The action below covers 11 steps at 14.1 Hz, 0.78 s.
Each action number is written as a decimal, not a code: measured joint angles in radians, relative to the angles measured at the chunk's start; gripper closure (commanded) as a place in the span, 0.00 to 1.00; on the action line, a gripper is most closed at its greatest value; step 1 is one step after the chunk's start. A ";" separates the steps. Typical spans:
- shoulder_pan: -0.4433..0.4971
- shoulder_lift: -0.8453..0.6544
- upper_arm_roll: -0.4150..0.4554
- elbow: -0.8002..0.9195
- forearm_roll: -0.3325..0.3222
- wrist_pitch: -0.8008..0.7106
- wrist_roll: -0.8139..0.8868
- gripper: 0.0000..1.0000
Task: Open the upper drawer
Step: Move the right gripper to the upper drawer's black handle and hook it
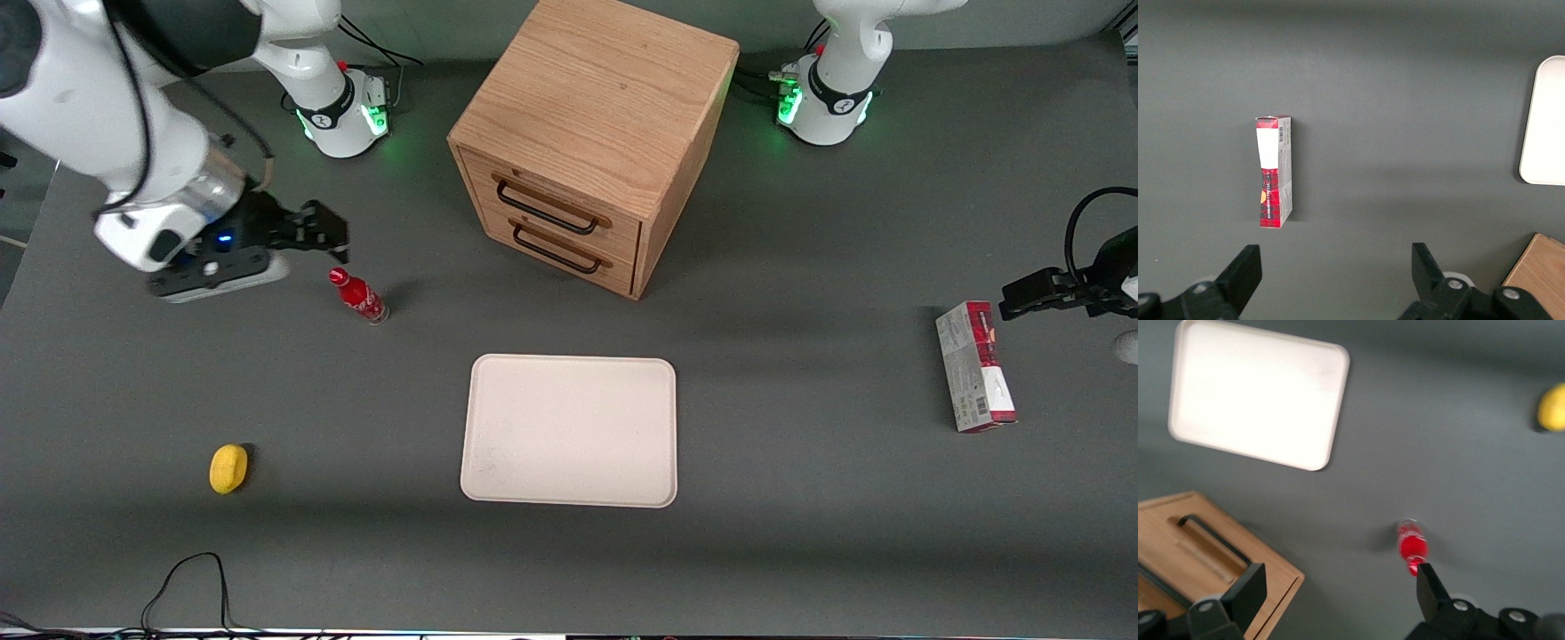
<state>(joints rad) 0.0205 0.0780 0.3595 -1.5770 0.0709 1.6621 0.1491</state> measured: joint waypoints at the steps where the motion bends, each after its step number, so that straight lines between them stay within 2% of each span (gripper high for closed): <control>1: 0.001 0.009 0.040 0.011 0.000 -0.001 -0.033 0.00; 7: 0.017 0.079 0.319 0.024 0.004 -0.032 -0.288 0.00; 9: 0.019 0.147 0.370 0.024 0.004 -0.032 -0.337 0.00; 11: 0.018 0.221 0.379 0.025 0.005 -0.030 -0.402 0.00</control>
<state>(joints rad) 0.0386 0.2993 0.7384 -1.5522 0.0760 1.6325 -0.2527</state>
